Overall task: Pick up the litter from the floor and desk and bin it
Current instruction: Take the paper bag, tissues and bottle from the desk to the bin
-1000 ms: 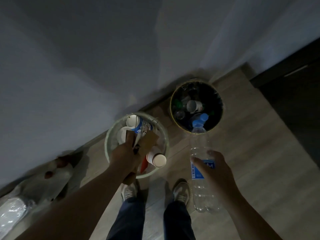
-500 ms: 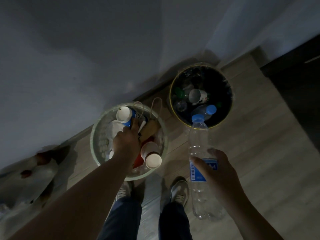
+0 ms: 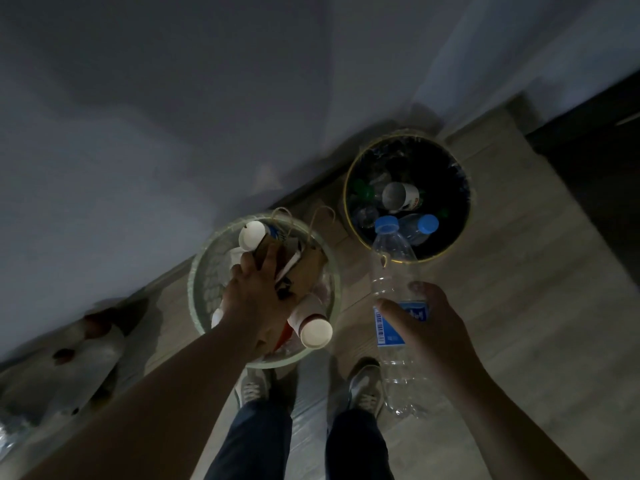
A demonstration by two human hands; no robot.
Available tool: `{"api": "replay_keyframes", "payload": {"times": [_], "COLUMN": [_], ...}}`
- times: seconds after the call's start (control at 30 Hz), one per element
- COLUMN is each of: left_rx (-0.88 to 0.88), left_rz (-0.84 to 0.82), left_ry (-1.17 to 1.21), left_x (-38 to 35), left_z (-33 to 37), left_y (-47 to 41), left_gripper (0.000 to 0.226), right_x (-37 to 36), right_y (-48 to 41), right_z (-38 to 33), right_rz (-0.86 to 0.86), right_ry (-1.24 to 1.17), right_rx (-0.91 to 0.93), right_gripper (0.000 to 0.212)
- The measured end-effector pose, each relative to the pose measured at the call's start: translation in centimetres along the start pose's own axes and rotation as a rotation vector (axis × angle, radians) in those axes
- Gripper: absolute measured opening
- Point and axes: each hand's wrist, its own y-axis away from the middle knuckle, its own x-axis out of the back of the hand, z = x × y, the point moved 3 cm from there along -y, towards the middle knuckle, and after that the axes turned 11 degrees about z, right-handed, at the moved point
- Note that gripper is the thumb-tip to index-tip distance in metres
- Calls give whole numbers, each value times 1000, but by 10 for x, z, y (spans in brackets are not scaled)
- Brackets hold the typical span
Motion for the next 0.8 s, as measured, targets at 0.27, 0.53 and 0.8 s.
{"api": "replay_keyframes", "payload": {"times": [0.27,0.53,0.8], "left_rx": [57,51,4], "left_rz": [79,63,17], "left_ry": [92,97,76], "left_x": [31,19,20], "left_z": [-16,-40,-45], "left_y": [7,8,10], "left_gripper": [120,82,73], "right_x": [-2,-7,-22], "right_y": [13,19,27], "right_z": [-11,-4,-1], "right_rz": [-13,-20,-31], "right_ry": [25,50,33], "right_rx": [11,17,7], "right_gripper": [62,65,63]}}
